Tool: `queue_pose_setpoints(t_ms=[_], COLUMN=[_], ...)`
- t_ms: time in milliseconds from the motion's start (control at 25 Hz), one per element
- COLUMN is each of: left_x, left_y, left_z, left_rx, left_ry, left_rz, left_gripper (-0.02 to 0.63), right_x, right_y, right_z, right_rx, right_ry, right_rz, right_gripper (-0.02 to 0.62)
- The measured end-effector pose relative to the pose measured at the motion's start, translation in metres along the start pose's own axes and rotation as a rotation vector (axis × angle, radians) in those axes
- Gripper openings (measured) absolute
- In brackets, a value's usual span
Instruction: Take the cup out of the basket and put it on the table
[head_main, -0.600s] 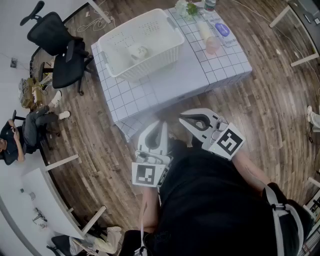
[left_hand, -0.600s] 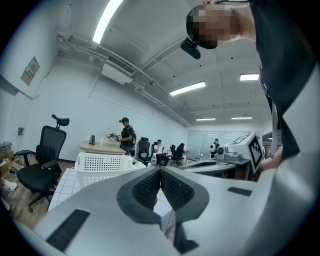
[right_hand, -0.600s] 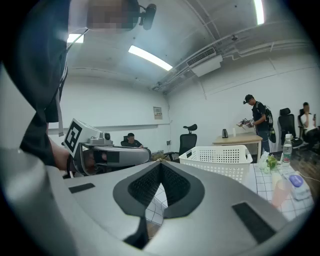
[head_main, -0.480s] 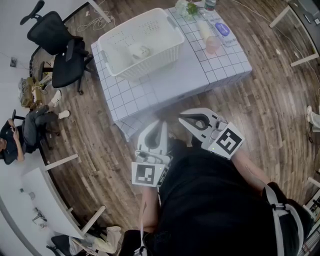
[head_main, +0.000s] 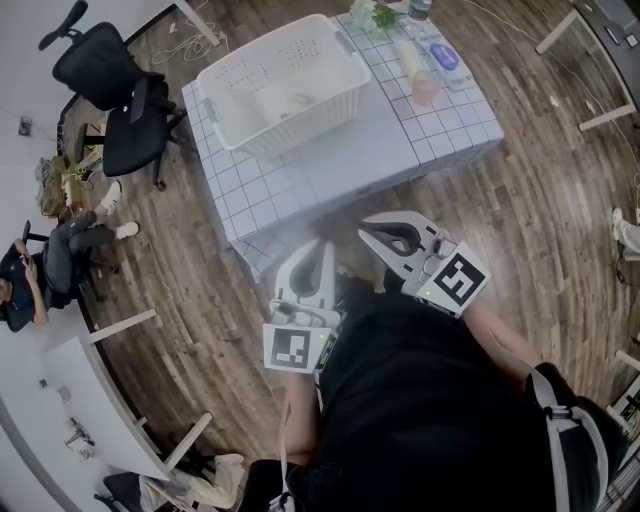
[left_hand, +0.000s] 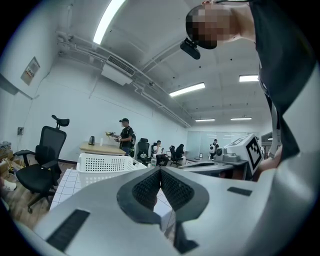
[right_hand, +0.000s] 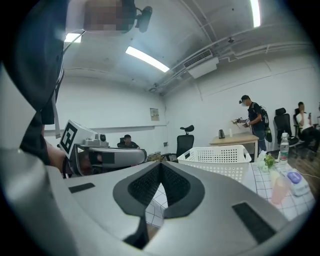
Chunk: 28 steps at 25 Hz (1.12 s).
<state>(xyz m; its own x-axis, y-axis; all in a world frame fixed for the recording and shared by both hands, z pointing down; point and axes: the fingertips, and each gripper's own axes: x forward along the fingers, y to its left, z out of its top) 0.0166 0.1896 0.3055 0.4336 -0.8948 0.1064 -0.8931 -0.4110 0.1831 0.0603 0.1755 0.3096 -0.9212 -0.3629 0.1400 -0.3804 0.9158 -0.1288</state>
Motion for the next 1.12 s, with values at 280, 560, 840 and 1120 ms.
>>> queue_pose_setpoints(t_ms=[280,560,840,1120], left_x=[-0.007,-0.023,-0.035,-0.031], left_y=[0.004,0.020,0.037,0.044], left_z=[0.004,0.000,-0.006,-0.003], left_rx=[-0.013,-0.027,-0.036,-0.046], left_ry=[0.006,0.005,0.013,0.009], left_rz=[-0.004,-0.038,-0.075,-0.082], left_gripper=[0.009,0.009,0.009,0.009], right_x=[0.011,0.028,0.037,0.033], right_y=[0.008,0.018,0.019,0.010], right_z=[-0.002,-0.006,0.000,-0.007], right_rx=[0.004,-0.033,-0.052,-0.034], right_ry=[0.018,0.044,0.035,0.078], right_rz=[-0.025,-0.081,-0.157,-0.184], right_gripper=[0.015,0.015,0.015,0.015])
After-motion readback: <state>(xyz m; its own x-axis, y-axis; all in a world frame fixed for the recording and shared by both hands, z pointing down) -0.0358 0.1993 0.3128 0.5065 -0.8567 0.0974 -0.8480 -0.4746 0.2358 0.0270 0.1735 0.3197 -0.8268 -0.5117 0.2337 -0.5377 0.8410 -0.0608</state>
